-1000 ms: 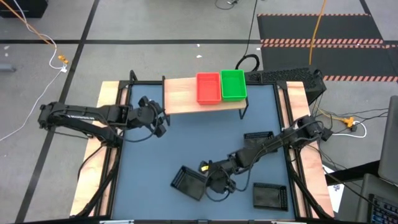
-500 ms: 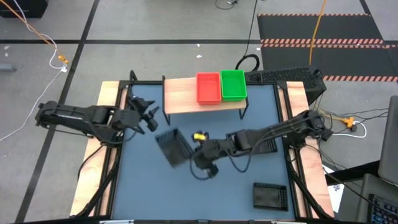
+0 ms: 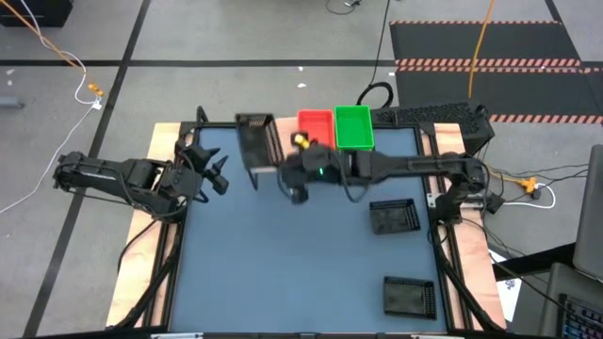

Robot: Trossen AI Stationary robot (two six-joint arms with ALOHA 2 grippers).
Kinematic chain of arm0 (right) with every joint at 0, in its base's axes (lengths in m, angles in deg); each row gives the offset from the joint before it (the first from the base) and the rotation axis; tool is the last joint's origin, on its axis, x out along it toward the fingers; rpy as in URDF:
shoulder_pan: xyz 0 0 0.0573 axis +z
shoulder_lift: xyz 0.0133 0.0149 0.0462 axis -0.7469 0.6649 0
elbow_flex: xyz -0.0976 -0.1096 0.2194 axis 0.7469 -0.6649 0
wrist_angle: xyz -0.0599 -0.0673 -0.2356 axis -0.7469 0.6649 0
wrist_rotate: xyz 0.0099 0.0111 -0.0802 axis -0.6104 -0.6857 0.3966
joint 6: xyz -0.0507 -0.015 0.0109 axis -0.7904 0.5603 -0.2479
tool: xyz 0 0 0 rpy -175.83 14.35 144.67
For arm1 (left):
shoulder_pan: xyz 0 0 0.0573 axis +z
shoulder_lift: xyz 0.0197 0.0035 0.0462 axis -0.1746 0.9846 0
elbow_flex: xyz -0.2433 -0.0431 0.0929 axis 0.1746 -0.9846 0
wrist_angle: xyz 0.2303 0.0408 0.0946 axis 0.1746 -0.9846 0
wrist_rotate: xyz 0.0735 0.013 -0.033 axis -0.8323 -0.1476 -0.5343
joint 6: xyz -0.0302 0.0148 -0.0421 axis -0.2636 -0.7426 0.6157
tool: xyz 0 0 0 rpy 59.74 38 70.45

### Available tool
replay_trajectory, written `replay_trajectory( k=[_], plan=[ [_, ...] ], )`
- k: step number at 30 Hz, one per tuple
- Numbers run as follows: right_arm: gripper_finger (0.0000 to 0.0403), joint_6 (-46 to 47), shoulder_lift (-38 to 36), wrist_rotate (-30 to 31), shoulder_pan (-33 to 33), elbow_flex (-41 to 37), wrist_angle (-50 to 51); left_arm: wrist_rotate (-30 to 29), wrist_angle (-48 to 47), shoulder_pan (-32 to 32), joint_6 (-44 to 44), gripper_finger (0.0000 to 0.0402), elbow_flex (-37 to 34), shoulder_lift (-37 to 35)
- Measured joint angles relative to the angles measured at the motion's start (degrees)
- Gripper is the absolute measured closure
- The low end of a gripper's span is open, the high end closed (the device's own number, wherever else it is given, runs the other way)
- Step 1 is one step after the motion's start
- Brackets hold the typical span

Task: Stack baskets on shelf by color
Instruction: Put the bottom left black bin on the shelf

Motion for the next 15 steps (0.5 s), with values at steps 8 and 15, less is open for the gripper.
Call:
replay_trajectory(
  k=[8,15],
  plan=[
    [0.0401,4.36,3.46,0.23,-6.23,0.00,-1.94,-0.87,0.14,0.10,-0.86,0.0250,0.00,-0.07],
    [0.0401,4.23,5.59,-0.18,-5.38,-0.16,0.98,-0.93,0.15,0.72,-1.35,0.0250,0.00,-0.10]
  ],
)
